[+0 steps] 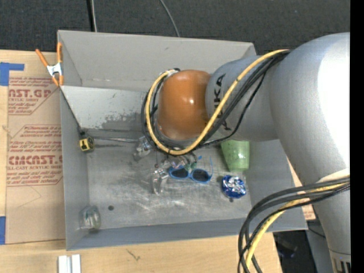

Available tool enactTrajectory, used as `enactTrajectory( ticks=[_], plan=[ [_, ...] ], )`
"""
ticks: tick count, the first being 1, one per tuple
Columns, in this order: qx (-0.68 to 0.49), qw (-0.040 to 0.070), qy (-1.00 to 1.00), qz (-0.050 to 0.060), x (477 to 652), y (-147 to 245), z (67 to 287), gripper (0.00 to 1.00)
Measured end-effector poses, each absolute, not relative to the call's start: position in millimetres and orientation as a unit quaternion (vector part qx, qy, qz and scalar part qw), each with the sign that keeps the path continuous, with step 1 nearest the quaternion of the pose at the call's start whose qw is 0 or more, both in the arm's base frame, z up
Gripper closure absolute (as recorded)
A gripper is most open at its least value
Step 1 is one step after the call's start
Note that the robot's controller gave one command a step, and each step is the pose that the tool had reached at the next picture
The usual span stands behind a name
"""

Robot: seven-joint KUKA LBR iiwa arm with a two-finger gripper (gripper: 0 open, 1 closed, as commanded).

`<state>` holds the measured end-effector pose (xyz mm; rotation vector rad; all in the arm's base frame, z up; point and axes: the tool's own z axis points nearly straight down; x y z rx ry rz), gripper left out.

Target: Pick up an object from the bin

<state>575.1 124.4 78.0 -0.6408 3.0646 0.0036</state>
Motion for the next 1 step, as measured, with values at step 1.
enactTrajectory(
  ticks=[1],
  plan=[
    [-0.199, 0.000, 0.980, 0.000, 567.2, 71.5, 82.1, 0.00]
  ],
)
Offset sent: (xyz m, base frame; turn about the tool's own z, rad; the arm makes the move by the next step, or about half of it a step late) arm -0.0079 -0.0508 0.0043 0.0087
